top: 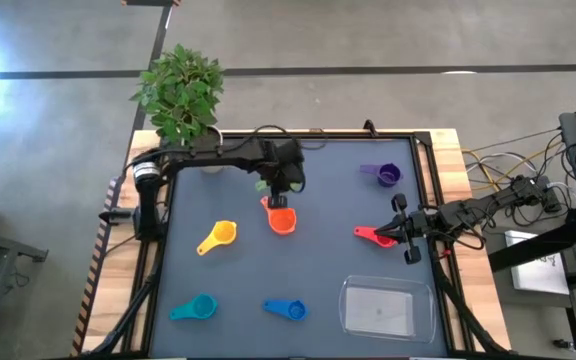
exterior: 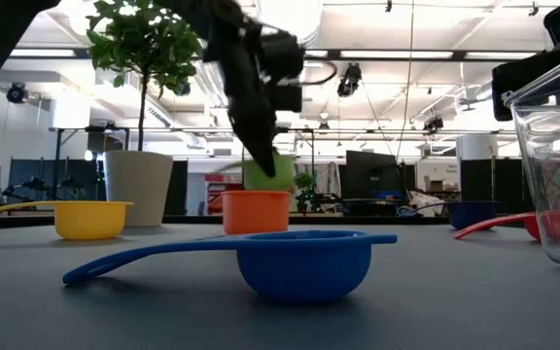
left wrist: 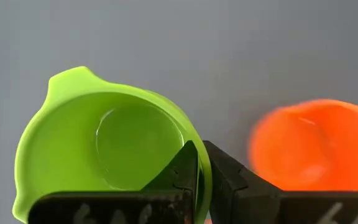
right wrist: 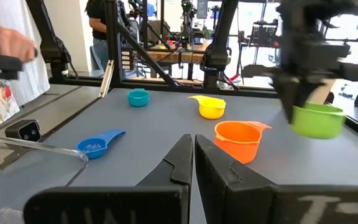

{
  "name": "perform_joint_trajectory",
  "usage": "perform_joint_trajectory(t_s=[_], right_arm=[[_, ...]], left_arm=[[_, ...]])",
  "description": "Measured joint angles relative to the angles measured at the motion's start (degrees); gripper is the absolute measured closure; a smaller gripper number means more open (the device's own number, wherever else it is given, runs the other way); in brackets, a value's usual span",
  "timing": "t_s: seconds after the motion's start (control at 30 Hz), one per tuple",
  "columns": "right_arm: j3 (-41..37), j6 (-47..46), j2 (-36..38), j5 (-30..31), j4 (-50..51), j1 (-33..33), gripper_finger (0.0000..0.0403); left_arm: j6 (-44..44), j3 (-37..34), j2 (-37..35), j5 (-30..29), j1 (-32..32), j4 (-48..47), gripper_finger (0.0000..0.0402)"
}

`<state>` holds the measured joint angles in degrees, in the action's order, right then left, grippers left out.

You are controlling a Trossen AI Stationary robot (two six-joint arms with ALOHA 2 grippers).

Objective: Nest measuring cups in basket
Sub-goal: Stack the green measuring cup on top of the orange measuring cup

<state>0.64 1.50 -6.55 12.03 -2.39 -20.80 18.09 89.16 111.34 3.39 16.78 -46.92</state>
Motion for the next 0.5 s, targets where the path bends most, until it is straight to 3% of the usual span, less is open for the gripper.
perform_joint_trajectory(t_s=[0.13, 0.37, 0.5], right_arm=[[0.01, 0.00, 0.00, 0.00, 0.00, 0.00, 0.0394], [0.02, 0.00, 0.00, 0.00, 0.00, -0.01, 0.0394], [0.00, 0.00, 0.00, 0.00, 0.01, -0.02, 0.0394]], left_arm=[[-0.96, 2.32, -0.44, 0.16, -3.99, -5.69, 0.0401], [-4.24, 2.19, -1.48, 0.19, -9.08, -6.95, 0.0401], [-1.20, 1.43, -1.52, 0.23, -12.05, -6.99, 0.0401]])
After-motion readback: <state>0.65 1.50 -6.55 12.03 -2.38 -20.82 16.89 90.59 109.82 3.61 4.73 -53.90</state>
